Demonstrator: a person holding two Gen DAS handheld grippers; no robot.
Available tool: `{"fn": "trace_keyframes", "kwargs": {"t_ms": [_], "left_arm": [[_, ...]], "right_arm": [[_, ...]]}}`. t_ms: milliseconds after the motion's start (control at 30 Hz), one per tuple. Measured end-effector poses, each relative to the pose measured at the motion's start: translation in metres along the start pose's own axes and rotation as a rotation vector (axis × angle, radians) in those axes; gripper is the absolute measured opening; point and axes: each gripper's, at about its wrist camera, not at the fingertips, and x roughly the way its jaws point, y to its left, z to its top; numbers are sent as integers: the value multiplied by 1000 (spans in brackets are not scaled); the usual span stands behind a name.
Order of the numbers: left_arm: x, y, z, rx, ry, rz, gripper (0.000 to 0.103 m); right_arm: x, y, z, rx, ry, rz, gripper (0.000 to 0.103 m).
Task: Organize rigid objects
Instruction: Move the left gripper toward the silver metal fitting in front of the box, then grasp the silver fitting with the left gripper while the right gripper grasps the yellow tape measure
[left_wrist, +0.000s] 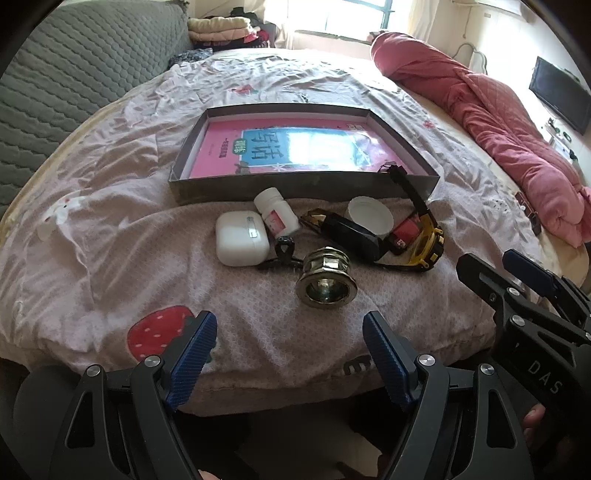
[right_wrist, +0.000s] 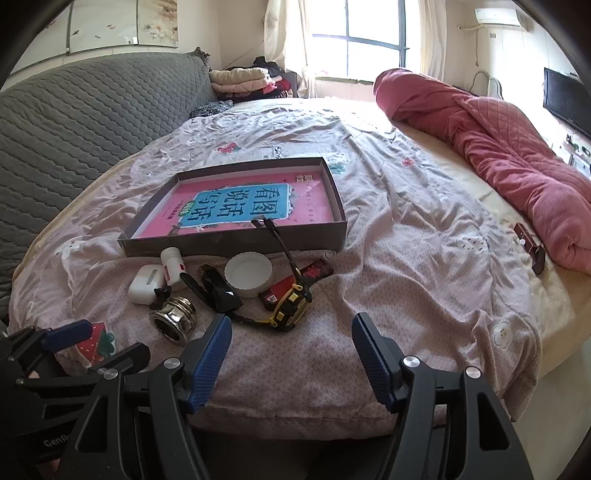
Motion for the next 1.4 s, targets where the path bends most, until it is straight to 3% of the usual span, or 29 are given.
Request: {"fn": "trace_keyframes", "kwargs": {"t_ms": [633, 1133, 1400], "left_arm": [[25, 6, 10, 15, -26, 47, 81], [40, -3, 15, 77, -55, 61, 55], [40, -16, 16, 126, -73, 48, 43]], "right_arm": [[30, -5, 4, 35, 49, 27, 67], [51, -14, 7, 88, 88, 33, 67], [70, -19, 10, 148, 131, 76, 51]]}}
